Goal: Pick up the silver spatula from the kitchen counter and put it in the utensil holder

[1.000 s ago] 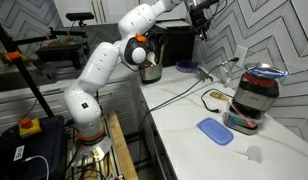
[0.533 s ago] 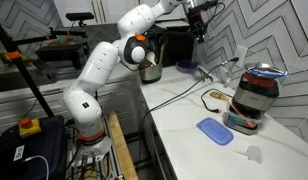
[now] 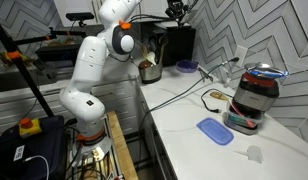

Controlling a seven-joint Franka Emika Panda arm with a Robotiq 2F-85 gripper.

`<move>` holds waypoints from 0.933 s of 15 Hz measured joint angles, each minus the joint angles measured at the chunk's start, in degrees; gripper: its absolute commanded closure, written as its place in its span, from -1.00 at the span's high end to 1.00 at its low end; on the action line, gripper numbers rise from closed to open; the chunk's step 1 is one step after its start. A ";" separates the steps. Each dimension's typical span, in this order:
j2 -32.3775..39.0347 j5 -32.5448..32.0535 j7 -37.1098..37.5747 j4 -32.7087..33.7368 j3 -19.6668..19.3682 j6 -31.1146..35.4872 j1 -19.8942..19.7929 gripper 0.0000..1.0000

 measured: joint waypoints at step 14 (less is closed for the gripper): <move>-3.24 5.08 4.84 -0.37 6.96 -2.39 0.06 -0.68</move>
